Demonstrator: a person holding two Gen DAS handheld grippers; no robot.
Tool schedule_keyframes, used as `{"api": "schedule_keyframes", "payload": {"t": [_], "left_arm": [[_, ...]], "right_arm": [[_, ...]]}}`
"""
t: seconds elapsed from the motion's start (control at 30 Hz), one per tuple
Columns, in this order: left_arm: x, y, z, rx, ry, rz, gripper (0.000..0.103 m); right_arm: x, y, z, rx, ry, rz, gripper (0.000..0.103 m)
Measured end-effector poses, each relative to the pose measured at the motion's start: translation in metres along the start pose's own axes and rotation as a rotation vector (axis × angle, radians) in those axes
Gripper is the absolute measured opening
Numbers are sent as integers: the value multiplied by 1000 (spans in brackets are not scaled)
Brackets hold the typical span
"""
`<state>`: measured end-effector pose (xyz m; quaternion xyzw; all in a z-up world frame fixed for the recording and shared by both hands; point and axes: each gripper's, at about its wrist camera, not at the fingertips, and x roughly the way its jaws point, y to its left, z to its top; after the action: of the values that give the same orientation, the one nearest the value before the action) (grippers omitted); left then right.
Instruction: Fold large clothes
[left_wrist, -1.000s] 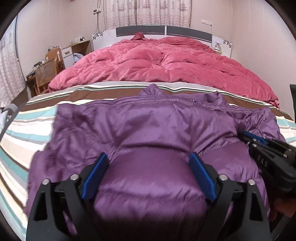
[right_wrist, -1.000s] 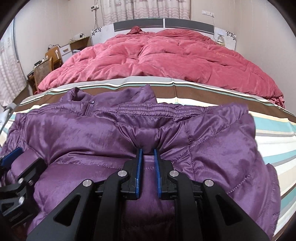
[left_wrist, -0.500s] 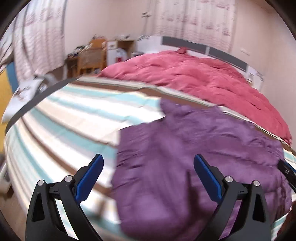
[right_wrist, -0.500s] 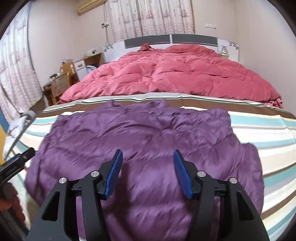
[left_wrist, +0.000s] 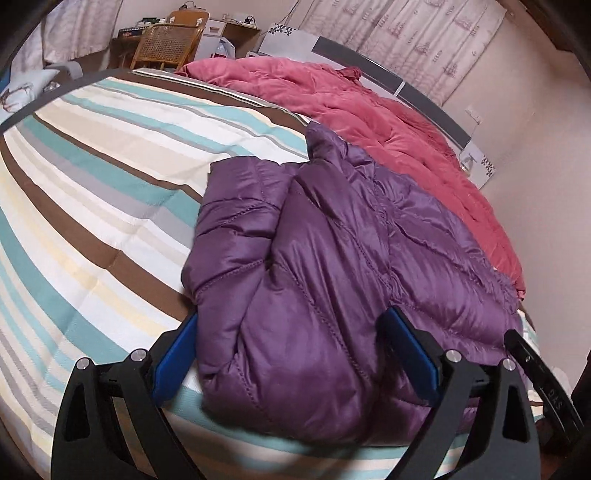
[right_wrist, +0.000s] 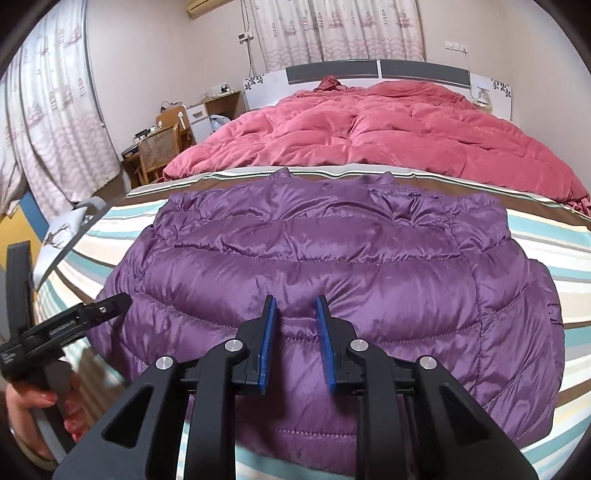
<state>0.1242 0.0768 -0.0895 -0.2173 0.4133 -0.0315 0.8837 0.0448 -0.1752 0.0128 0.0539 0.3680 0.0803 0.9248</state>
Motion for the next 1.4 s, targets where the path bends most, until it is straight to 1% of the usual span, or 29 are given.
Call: {"api": "schedule_keyframes", "payload": {"t": [0.1,0.13,0.2,0.27,0.37,0.47,0.53,0.57,0.6,0.67,0.7,0.77,0.83,0.9,0.97,1.1,1.23,1.33,1.37,1.4], "left_arm": [[6,7,-1,-65,11,-40,92],[6,10,-2,-90,8,-50,88],[7,16,-1,-139,-11,-69,85],[9,16,-1,-152,-16,-70,82],[12,13,-3,-143,-23,-64,81],[16,10,-4,-137,-36,-52,81],[16,9,-5,-153,-45,-52,77],[18,9,-6,-173,-43,-65,70],[18,9,-6,-188,-39,-80,61],[22,9,-3,-203,-19,-110,47],[23,8,-2,-211,-16,-115,44],[19,8,0,-230,-30,-131,32],[13,4,3,-232,-49,-134,27],[3,-6,6,-212,-84,-141,24],[-8,-18,11,-176,-119,-153,24],[-31,-50,19,-67,-190,-176,23],[-48,-79,23,49,-246,-170,23],[-59,-98,25,136,-288,-153,23],[-63,-102,24,157,-299,-152,23],[-67,-107,23,186,-310,-148,23]], "right_arm": [[3,3,-2,-17,18,-11,22],[7,4,-3,-22,29,-16,22],[19,4,-6,-24,67,-27,22],[30,2,-10,-15,91,-30,22],[44,0,-14,0,113,-31,22],[49,1,-17,-20,114,-41,22],[49,0,-21,-13,102,-37,22],[48,-1,-21,-11,101,-35,22],[48,-2,-22,-5,99,-33,22],[46,-2,-21,3,98,-30,22],[46,-2,-21,6,98,-29,22],[44,-3,-22,17,98,-24,22],[42,-5,-22,23,98,-23,22],[42,-5,-22,25,97,-24,22],[41,-6,-22,34,96,-21,22],[38,-9,-20,63,94,-9,22],[29,-16,-17,85,90,4,22],[15,-28,-17,154,56,46,22],[8,-33,-18,169,39,38,22],[-3,-40,-20,178,9,10,22]]}}
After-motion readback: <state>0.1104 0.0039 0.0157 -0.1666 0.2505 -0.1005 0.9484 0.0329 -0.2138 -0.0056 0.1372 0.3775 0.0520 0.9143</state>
